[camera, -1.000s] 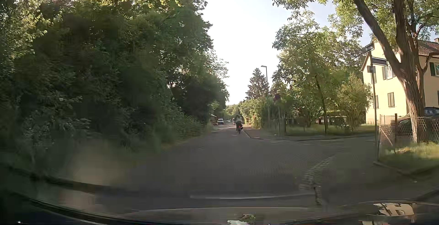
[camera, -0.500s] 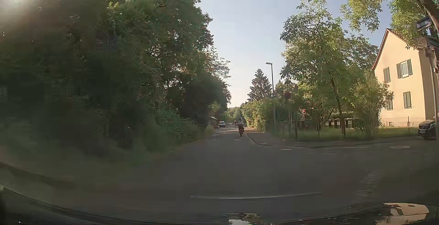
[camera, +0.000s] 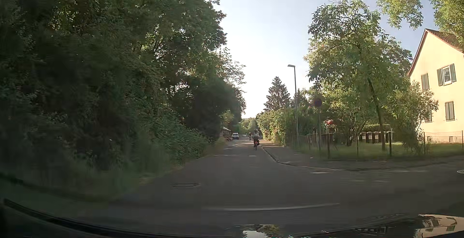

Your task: Follow the waypoints while adhering to traffic rules and regulations

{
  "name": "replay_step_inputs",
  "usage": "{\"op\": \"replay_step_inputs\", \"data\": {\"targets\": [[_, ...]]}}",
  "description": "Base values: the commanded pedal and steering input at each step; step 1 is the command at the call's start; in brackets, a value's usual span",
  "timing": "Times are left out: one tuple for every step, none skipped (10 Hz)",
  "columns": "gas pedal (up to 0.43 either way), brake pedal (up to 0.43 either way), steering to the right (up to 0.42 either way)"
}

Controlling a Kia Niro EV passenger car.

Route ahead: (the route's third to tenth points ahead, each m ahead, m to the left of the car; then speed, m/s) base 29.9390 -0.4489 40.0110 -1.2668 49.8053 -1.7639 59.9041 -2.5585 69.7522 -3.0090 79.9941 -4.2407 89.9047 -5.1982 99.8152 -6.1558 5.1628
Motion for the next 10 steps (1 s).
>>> {"op": "replay_step_inputs", "data": {"targets": [[0.067, 0.0, -0.003], [0.067, 0.0, -0.005], [0.067, 0.0, -0.009], [0.067, 0.0, -0.009], [0.067, 0.0, -0.008], [0.067, 0.0, -0.008], [0.067, 0.0, -0.008], [0.067, 0.0, -0.008], [0.067, 0.0, -0.009], [0.067, 0.0, -0.009]]}}
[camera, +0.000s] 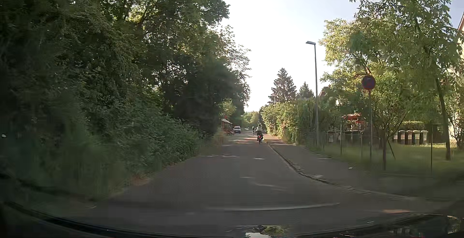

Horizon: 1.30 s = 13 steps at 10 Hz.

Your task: Follow the waypoints while adhering to traffic rules and regulations

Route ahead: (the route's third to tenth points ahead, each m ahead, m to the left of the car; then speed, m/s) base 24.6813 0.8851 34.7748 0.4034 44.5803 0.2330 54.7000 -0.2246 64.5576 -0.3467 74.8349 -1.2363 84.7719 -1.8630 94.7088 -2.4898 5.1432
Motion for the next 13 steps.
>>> {"op": "replay_step_inputs", "data": {"targets": [[0.067, 0.0, -0.009], [0.067, 0.0, -0.009], [0.067, 0.0, -0.009], [0.067, 0.0, -0.006], [0.067, 0.0, -0.001], [0.067, 0.0, 0.0], [0.067, 0.0, 0.0], [0.067, 0.0, 0.002], [0.067, 0.0, 0.006], [0.067, 0.0, 0.013], [0.067, 0.0, 0.02], [0.067, 0.0, 0.02], [0.067, 0.0, 0.021]]}}
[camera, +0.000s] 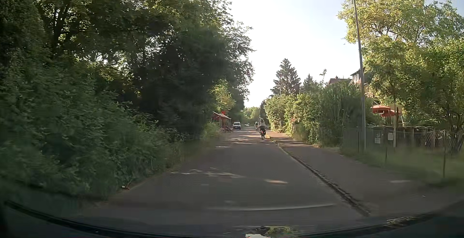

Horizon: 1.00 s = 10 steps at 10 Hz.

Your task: Follow the waypoints while adhering to traffic rules and regulations

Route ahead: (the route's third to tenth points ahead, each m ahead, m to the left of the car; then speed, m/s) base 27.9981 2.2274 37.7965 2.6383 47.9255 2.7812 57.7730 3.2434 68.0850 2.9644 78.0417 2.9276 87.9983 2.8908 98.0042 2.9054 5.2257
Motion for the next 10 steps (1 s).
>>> {"op": "replay_step_inputs", "data": {"targets": [[0.067, 0.0, 0.021], [0.067, 0.0, 0.022], [0.067, 0.0, 0.022], [0.067, 0.0, 0.022], [0.067, 0.0, 0.022], [0.067, 0.0, 0.022], [0.067, 0.0, 0.021], [0.067, 0.0, 0.021], [0.067, 0.0, 0.018], [0.067, 0.0, 0.013]]}}
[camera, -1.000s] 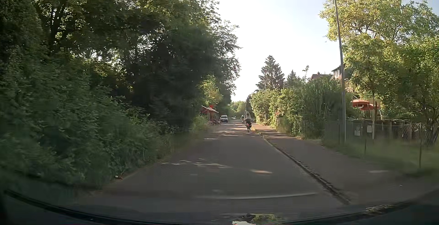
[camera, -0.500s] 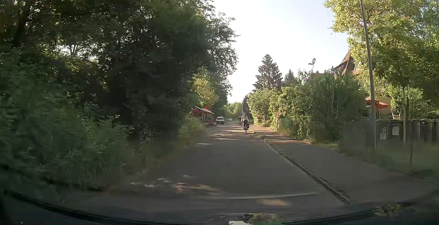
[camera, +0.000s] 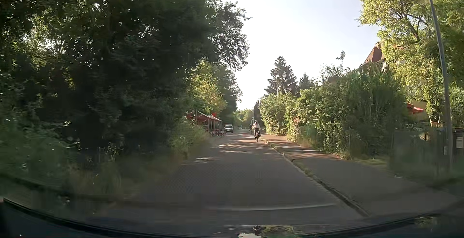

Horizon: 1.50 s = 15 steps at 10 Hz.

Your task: Follow the waypoints while adhering to traffic rules and regulations

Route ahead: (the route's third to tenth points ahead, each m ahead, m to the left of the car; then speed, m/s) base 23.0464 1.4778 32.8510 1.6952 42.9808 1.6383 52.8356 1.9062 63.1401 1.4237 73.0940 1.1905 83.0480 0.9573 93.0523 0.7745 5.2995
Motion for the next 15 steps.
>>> {"op": "replay_step_inputs", "data": {"targets": [[0.067, 0.0, 0.009], [0.067, 0.0, 0.009], [0.067, 0.0, 0.012], [0.067, 0.0, 0.012], [0.067, 0.0, 0.009], [0.067, 0.0, 0.006], [0.067, 0.0, 0.007], [0.067, 0.0, 0.008], [0.067, 0.0, 0.009], [0.067, 0.0, 0.008], [0.067, 0.0, 0.007], [0.067, 0.0, 0.007], [0.067, 0.0, 0.007], [0.067, 0.0, 0.007], [0.067, 0.0, 0.006]]}}
